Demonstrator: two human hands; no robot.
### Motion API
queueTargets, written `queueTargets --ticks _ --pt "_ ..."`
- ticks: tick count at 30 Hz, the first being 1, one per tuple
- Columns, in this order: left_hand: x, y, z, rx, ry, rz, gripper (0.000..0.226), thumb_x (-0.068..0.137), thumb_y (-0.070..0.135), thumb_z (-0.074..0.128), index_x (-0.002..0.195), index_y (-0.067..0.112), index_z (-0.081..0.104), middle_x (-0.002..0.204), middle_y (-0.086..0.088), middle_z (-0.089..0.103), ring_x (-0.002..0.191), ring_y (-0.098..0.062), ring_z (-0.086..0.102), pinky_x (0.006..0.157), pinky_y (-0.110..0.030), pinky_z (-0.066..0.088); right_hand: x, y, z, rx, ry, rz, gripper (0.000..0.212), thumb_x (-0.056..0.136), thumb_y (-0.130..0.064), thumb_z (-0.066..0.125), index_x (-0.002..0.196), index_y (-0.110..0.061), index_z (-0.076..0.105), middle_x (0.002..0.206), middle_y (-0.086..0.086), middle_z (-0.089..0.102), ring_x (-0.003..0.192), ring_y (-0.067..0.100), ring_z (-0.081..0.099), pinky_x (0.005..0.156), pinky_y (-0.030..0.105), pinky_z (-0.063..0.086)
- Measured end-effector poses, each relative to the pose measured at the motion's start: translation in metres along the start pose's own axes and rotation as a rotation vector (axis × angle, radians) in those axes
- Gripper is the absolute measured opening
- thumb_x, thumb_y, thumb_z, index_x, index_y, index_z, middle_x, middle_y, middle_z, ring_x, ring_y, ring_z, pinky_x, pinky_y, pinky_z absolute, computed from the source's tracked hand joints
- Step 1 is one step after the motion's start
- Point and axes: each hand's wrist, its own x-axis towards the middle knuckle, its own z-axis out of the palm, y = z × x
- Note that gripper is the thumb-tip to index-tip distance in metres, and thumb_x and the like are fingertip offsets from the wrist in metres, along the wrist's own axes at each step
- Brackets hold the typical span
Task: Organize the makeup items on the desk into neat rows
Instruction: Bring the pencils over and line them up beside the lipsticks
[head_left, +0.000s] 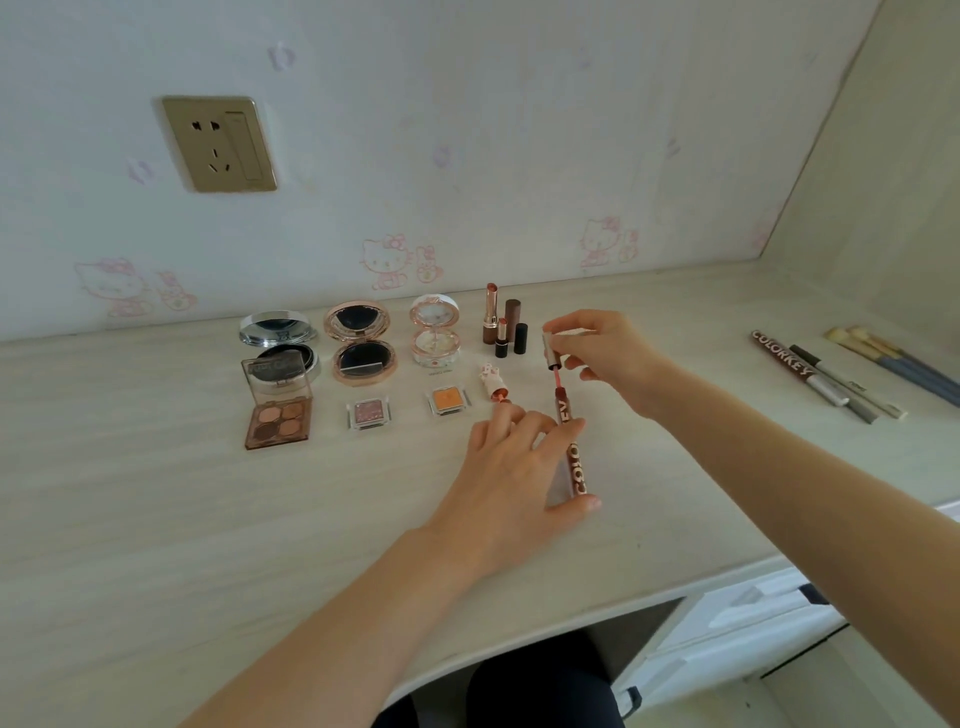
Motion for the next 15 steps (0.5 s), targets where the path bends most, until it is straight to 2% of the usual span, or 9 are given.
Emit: queueTargets --ticks 2,4,8,15 --pt "0.001 -0.001 0.002 0.002 0.034 -0.016 0.07 0.086 0.065 0.046 0.145 0.03 0.032 0.131 0.009 0.043 0.123 -0.015 0.025 0.104 -0.034 0.025 0.006 0.0 0.007 -0.042 -0.013 -0.011 0.015 0.088 -0.02 0.063 0.103 -0.017 0.067 0.09 0.003 0.066 0.076 0.013 0.057 0.064 0.022 0.046" --pt "0.002 -0.002 0.004 0.041 0.088 0.0 0.067 0.084 0.066 0.046 0.138 0.026 0.044 0.123 0.006 0.05 0.118 -0.018 0.031 0.1 -0.037 0.032 0.01 0.001 0.013 -0.102 -0.01 -0.031 0.012 0.088 -0.021 0.064 0.098 -0.016 0.067 0.086 0.001 0.066 0.074 0.011 0.056 0.064 0.021 0.045" --pt "0.004 -0.004 0.011 0.118 0.23 0.084 0.056 0.081 0.063 0.045 0.111 0.021 0.067 0.104 0.005 0.056 0.102 -0.02 0.044 0.086 -0.036 0.042 0.017 0.004 0.02 -0.153 -0.024 -0.05 0.003 0.087 -0.022 0.065 0.088 -0.021 0.068 0.085 -0.001 0.067 0.079 0.01 0.057 0.069 0.023 0.045" --pt "0.006 -0.008 0.014 0.146 0.251 0.117 0.052 0.083 0.059 0.043 0.1 0.019 0.072 0.106 0.005 0.06 0.107 -0.02 0.048 0.09 -0.032 0.038 0.027 0.011 0.031 -0.321 -0.043 -0.15 0.014 0.084 -0.018 0.064 0.095 -0.016 0.073 0.089 -0.006 0.067 0.083 0.005 0.058 0.063 0.012 0.041"
